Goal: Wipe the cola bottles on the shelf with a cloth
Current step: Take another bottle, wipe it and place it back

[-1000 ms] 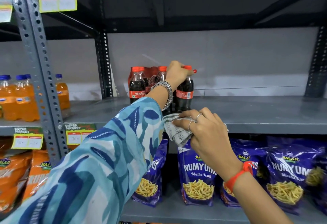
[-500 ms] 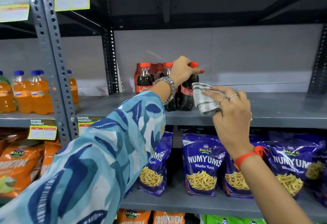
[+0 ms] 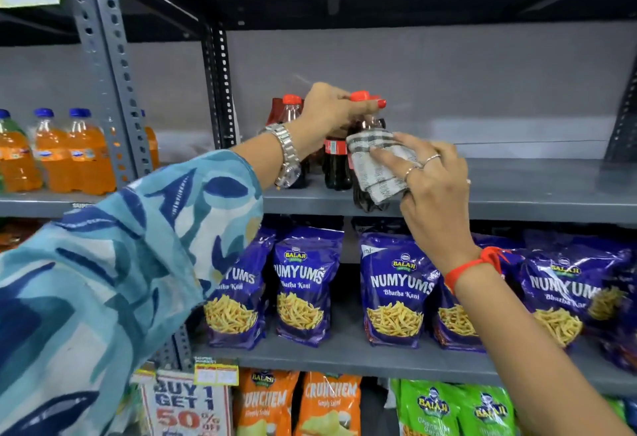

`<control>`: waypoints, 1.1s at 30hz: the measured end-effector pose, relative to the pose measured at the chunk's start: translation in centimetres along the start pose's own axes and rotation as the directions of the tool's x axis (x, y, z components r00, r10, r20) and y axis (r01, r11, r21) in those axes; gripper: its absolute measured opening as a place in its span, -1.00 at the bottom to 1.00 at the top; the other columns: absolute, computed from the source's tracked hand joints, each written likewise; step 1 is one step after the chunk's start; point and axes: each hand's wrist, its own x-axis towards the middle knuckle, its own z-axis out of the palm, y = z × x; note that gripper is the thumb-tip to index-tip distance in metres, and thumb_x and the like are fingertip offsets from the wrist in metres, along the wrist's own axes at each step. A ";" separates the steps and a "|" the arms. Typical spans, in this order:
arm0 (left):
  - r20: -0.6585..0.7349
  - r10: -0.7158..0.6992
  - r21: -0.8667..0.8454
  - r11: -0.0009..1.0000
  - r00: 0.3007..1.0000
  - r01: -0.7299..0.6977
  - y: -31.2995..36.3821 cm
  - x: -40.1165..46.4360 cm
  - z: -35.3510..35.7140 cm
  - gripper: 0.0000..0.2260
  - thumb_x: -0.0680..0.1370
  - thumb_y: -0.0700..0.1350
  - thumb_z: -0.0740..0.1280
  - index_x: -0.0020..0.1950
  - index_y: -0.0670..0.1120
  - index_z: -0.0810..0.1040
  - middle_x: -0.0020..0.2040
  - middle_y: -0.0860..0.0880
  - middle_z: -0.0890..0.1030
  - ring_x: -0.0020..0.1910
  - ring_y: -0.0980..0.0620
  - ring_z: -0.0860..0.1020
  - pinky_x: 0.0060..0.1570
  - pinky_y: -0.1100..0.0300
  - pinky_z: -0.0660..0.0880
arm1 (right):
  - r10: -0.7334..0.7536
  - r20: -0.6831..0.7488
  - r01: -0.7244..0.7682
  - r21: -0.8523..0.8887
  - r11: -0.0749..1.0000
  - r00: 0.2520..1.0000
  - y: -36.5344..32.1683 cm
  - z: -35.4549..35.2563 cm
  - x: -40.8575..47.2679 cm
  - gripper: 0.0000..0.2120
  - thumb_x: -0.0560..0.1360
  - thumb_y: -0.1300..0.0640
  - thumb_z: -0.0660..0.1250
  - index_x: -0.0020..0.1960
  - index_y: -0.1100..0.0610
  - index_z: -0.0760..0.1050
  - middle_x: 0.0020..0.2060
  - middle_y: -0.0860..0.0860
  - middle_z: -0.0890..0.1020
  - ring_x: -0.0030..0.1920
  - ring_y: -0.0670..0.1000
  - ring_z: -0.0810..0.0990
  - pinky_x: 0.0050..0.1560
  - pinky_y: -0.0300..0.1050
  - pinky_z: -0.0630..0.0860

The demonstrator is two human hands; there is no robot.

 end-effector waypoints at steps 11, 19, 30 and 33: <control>-0.037 -0.081 -0.101 0.992 0.996 0.077 -1.6 -3.7 -3.9 -0.79 0.29 -0.07 0.54 -0.24 -0.17 0.61 -0.22 -0.14 0.70 -0.23 -0.07 0.67 -0.16 0.04 0.64 | -0.281 0.350 0.302 -0.006 0.953 0.893 -3.5 -3.3 -5.8 -0.69 0.28 0.24 0.30 -0.08 -0.04 0.67 -0.12 -0.01 0.67 -0.28 0.11 0.54 -0.41 -0.15 0.46; -0.047 -0.148 -0.137 0.981 0.988 0.140 -4.5 -6.4 -3.0 -0.78 0.25 0.02 0.55 -0.38 -0.10 0.61 -0.35 -0.04 0.67 -0.47 0.18 0.56 -0.54 0.34 0.42 | -0.242 0.146 0.243 0.006 0.970 0.959 -6.4 -3.4 -2.7 -0.57 0.40 0.26 0.14 0.10 -0.02 0.64 0.15 0.07 0.63 -0.05 0.18 0.58 -0.20 -0.02 0.50; -0.059 -0.143 0.003 0.990 0.988 0.144 -6.1 -7.5 -3.2 -0.66 0.10 0.12 0.58 -0.56 -0.10 0.57 -0.53 0.04 0.56 -0.48 0.09 0.48 -0.34 0.21 0.46 | -0.355 0.180 0.360 0.004 0.933 0.917 -7.5 -3.9 -3.3 -0.56 0.58 0.23 0.02 0.03 -0.02 0.66 0.11 0.06 0.65 -0.16 0.14 0.57 -0.28 -0.08 0.39; -0.032 -0.163 -0.074 0.984 0.986 0.161 -5.7 -8.0 -3.0 -0.66 0.16 0.05 0.59 -0.45 -0.17 0.55 -0.41 -0.05 0.60 -0.51 0.12 0.50 -0.43 0.27 0.45 | -0.405 0.235 0.426 -0.044 0.904 0.884 -8.0 -2.3 -4.7 -0.74 0.50 0.25 0.26 0.04 0.00 0.65 0.15 0.09 0.62 -0.05 0.18 0.56 -0.17 -0.02 0.39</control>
